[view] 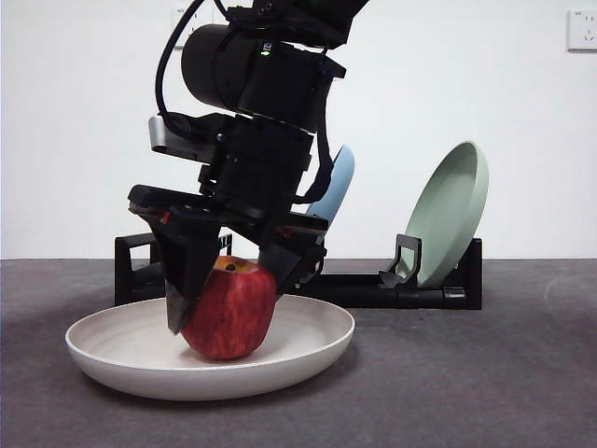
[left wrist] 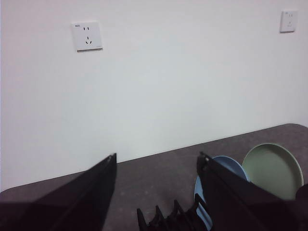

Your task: Take the yellow plate from the plate rack,put the plate on the table,take the apple from the table,put the apple in the plate

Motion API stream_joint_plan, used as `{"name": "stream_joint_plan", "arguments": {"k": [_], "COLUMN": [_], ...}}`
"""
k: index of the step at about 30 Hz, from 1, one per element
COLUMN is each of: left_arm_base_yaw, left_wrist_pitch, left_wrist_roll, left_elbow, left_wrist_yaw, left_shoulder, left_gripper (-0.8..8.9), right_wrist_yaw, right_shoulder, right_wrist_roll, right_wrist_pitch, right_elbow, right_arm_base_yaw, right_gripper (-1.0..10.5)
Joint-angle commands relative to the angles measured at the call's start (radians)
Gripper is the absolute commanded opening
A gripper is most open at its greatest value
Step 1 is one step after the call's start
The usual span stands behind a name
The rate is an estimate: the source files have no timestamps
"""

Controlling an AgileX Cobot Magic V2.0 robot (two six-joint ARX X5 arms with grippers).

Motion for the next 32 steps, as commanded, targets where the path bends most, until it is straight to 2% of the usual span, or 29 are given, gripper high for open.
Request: {"name": "stream_joint_plan", "arguments": {"k": [1, 3, 15, 25, 29, 32], "left_arm_base_yaw": [0.002, 0.002, 0.002, 0.002, 0.002, 0.002], "left_wrist_pitch": [-0.011, -0.018, -0.059, -0.09, -0.09, -0.09], "left_wrist_roll": [0.005, 0.003, -0.027, -0.052, -0.043, -0.034], "left_elbow": [-0.005, -0.005, -0.005, -0.005, -0.005, -0.005], "left_wrist_yaw": [-0.002, -0.002, -0.001, 0.009, 0.066, 0.114], "left_shoulder": [-0.002, -0.001, 0.004, 0.101, 0.189, 0.266], "left_gripper": [2.82, 2.82, 2.82, 2.81, 2.79, 2.78], "right_wrist_yaw": [0.003, 0.002, 0.002, 0.003, 0.003, 0.003], "right_shoulder": [0.029, 0.029, -0.018, -0.215, -0.326, -0.409], "right_wrist_roll": [-0.008, -0.008, -0.008, -0.014, -0.038, -0.039], "right_wrist_pitch": [0.002, 0.002, -0.026, -0.055, -0.097, -0.137], "right_elbow": [-0.002, -0.002, 0.033, 0.045, 0.045, 0.045], "right_arm_base_yaw": [0.006, 0.006, 0.007, -0.014, -0.045, -0.077], "right_gripper": [4.6, 5.2, 5.2, 5.0, 5.0, 3.7]}}
